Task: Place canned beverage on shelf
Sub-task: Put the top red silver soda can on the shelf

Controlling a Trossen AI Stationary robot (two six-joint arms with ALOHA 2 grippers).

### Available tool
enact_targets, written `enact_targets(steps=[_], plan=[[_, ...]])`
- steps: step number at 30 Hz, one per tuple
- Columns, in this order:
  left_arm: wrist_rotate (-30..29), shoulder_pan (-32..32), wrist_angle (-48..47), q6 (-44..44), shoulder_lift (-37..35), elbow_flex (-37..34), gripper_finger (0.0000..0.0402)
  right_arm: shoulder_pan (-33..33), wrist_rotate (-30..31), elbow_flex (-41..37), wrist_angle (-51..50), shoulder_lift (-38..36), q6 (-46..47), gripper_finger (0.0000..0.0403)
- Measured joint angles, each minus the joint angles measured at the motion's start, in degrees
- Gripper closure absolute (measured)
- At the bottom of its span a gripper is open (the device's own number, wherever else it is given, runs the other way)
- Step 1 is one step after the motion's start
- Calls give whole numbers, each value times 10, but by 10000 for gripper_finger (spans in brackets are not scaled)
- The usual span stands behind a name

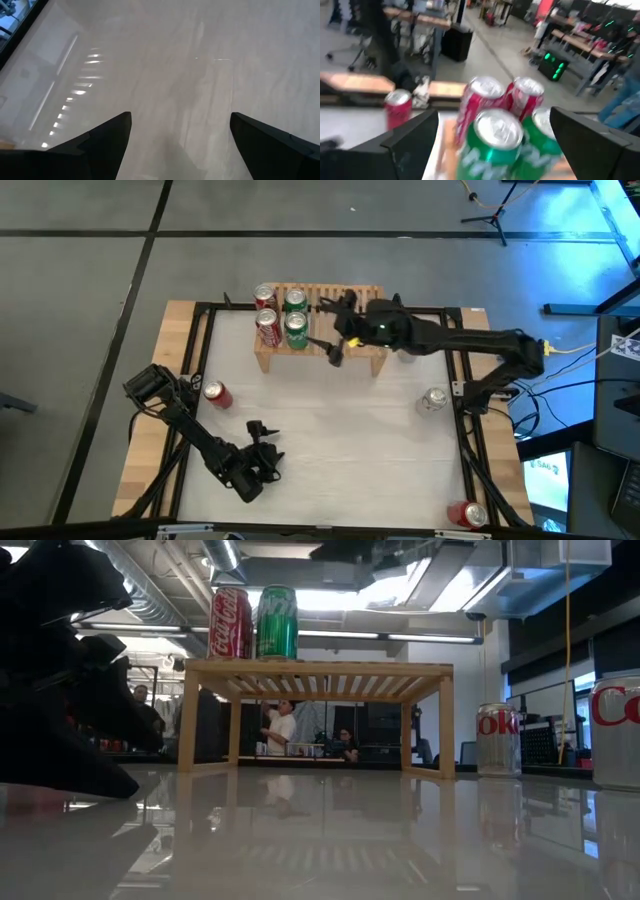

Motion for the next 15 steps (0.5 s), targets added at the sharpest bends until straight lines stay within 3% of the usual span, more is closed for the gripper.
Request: enact_targets(steps=[6, 15], plan=[[-2, 0, 0, 1, -4, 0, 65, 35, 0, 0, -184, -91, 26, 26], [2, 4, 7, 39, -67, 0, 65, 67, 1, 0, -472, -213, 177, 26]])
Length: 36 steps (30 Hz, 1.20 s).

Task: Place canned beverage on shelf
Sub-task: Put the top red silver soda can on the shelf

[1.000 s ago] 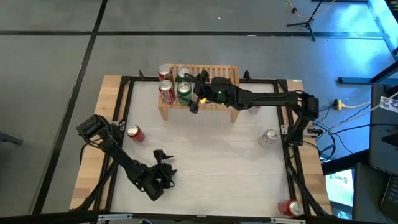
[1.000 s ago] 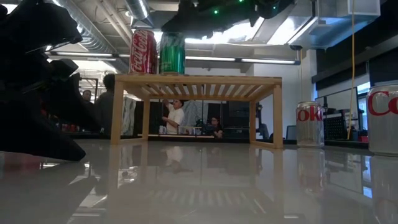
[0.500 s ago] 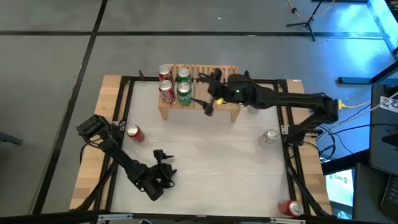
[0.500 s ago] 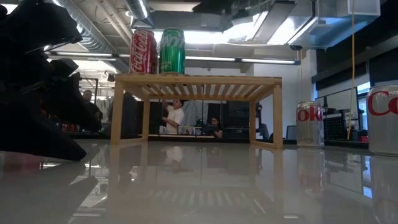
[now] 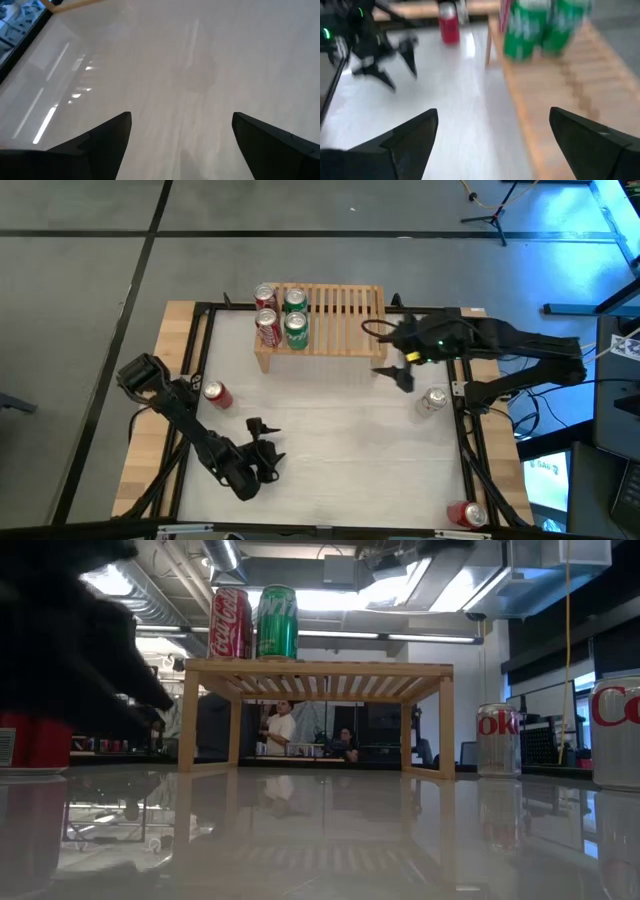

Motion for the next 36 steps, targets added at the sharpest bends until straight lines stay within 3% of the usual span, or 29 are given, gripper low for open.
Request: enact_targets(steps=[3, 6, 10, 13, 21, 26, 29, 36], plan=[[10, 6, 5, 4, -22, 0, 65, -1, 26, 0, -90, -18, 66, 26], [30, 18, 10, 5, -31, 0, 65, -1, 95, -1, -173, -23, 125, 26], [50, 32, 23, 5, -31, 0, 65, -2, 204, -25, -238, -23, 205, 26], [64, 38, 47, 14, -29, -4, 65, -21, 238, -46, -270, -23, 235, 26], [74, 31, 81, 35, -29, -9, 65, -157, 223, -91, -257, -19, 231, 26], [68, 32, 81, 43, -29, -9, 65, -270, 146, -118, -185, -18, 164, 26], [66, 32, 83, 49, -29, -9, 65, -309, 98, -135, -162, -17, 137, 26], [66, 32, 83, 50, -29, -9, 65, -372, 69, -180, -144, -10, 129, 26]])
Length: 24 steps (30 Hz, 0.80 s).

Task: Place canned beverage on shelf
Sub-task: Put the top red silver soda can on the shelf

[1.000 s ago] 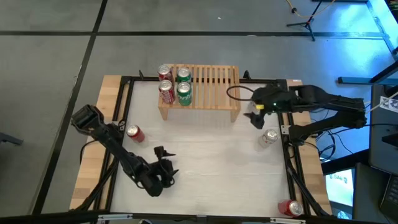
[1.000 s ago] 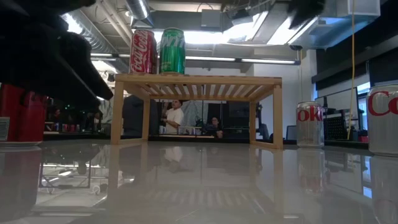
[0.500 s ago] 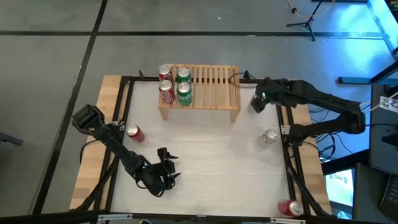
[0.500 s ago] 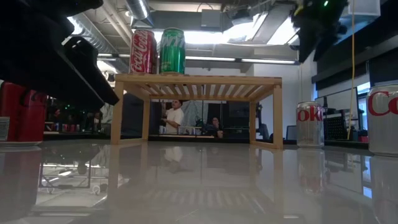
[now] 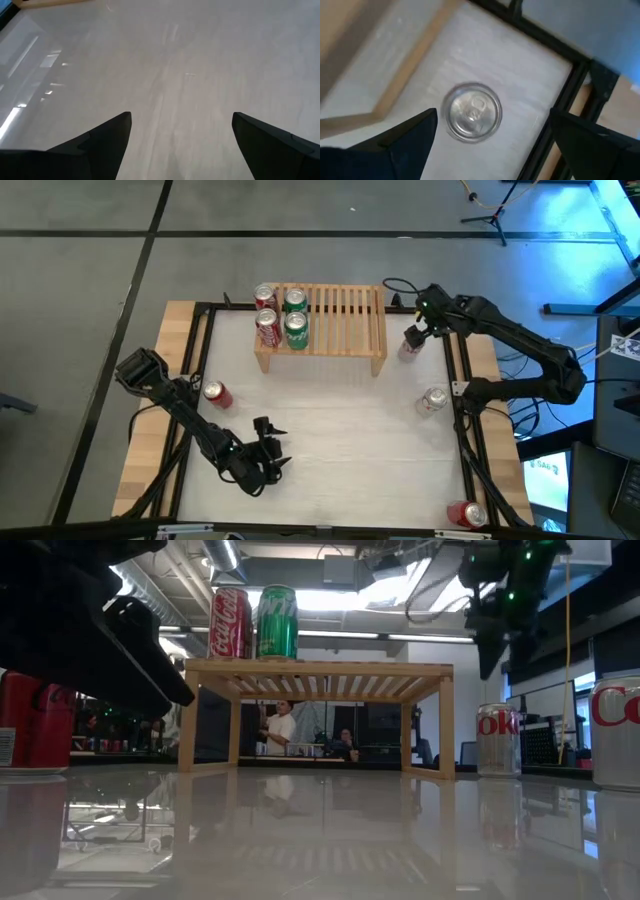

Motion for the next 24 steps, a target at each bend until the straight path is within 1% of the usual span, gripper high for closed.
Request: enact_targets(steps=[5, 10, 13, 21, 24], plan=[[0, 0, 2, 0, 0, 0, 65, -23, -17, -27, 23, 25, -5, 26], [1, 0, 2, 0, 0, 0, 65, -24, -27, -30, 46, 67, -7, 26], [2, 0, 2, 5, 0, 0, 65, -24, -41, -30, 47, 91, -8, 27], [8, -4, 2, 0, 0, 0, 65, -24, -47, -30, 45, 149, -8, 27], [7, -7, 3, -1, 0, 0, 65, -24, -52, -30, 34, 162, -7, 38]])
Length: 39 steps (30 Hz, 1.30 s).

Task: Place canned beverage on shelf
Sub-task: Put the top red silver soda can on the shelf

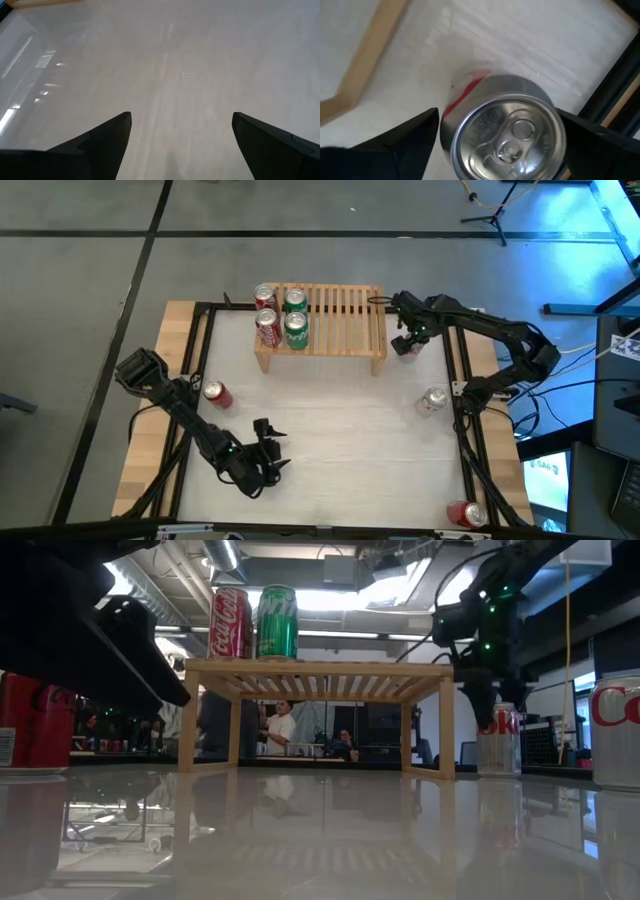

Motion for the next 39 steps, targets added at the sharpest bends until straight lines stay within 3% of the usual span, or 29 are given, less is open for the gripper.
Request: enact_targets(steps=[6, 11, 20, 31, 39], plan=[[-2, -1, 2, 0, 0, 0, 65, 0, 0, 1, -7, 2, -2, 116], [-2, -1, 3, 0, 0, 0, 65, 0, -1, 14, -39, 4, -14, 117], [-2, -1, 4, 0, 0, 0, 65, 21, 5, 119, -143, -30, 2, 117], [11, 0, 9, 0, 0, 0, 65, 117, 27, 326, -251, -38, 56, 117], [11, 0, 9, 0, 0, 0, 65, 173, 51, 392, -239, -38, 60, 117]])
